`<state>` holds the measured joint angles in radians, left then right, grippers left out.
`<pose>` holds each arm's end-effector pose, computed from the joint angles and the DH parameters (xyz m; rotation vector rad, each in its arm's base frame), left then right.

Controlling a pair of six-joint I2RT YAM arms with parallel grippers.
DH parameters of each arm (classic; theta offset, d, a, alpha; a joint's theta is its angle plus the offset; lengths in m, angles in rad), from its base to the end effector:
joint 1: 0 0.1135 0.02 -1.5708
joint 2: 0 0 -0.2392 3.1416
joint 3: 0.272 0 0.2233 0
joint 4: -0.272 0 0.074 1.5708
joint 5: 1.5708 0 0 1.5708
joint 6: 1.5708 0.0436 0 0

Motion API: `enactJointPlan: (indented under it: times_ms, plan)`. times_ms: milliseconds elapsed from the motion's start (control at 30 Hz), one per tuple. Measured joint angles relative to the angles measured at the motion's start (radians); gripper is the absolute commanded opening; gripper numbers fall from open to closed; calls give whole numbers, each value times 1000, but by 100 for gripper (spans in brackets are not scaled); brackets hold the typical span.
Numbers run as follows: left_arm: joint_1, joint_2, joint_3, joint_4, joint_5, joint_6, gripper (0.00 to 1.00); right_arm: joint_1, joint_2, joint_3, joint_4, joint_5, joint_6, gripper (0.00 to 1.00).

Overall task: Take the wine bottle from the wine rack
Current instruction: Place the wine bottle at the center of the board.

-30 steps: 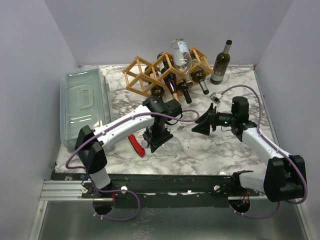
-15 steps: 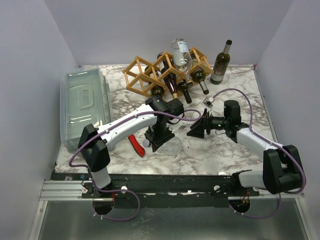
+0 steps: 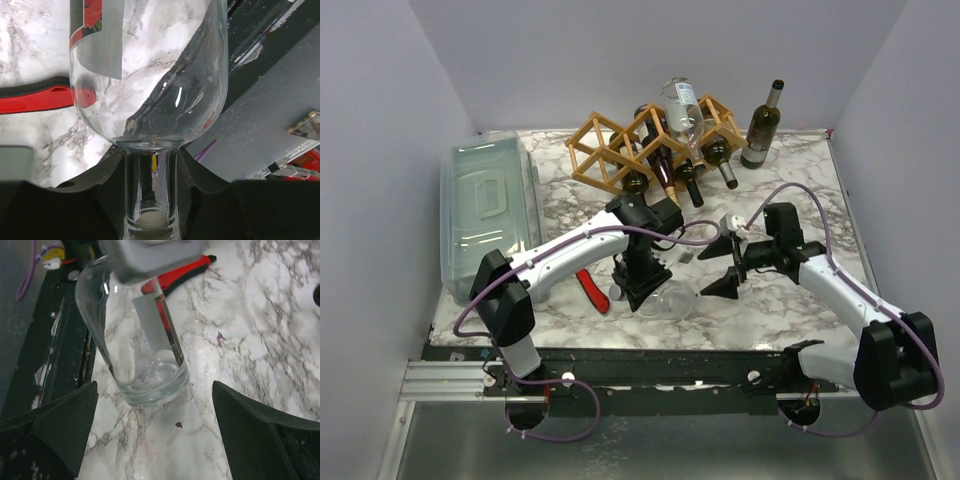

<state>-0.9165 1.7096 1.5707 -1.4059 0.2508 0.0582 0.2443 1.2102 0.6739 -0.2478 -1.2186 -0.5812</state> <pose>0.1603 -0.2267 0.2638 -1.4276 -2.6830 0.3648 0.1979 0.0915 0.2161 -1.2778 1.5337 1.1858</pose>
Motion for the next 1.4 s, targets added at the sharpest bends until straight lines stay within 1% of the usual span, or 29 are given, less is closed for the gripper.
enactJointPlan:
  times_ms: [133,233,333,567,733,900,1100,1267,1400]
  plan:
    - [23,-28,-41,22,49,-7,0,19,-8,35,-240,-31,-384,100]
    - [42,-47,-64,41,65,-22,0,34,-8,48,-323,-31,-527,99]
    - [56,-51,-72,60,73,-40,0,64,-8,69,-338,-23,-577,99]
    - [59,-51,-73,104,98,-91,0,147,-8,97,-295,21,-552,99]
    - [65,-51,-73,114,130,-121,0,223,-7,97,-240,84,-490,99]
    - [71,-51,-73,120,161,-143,0,301,-3,96,-146,180,-404,99]
    - [80,-51,-73,127,184,-174,0,338,2,92,-78,262,-344,99]
    - [86,-50,-73,134,198,-182,0,376,2,53,-47,304,-338,99]
    - [91,-48,-73,146,223,-185,0,383,1,50,-38,317,-335,99]
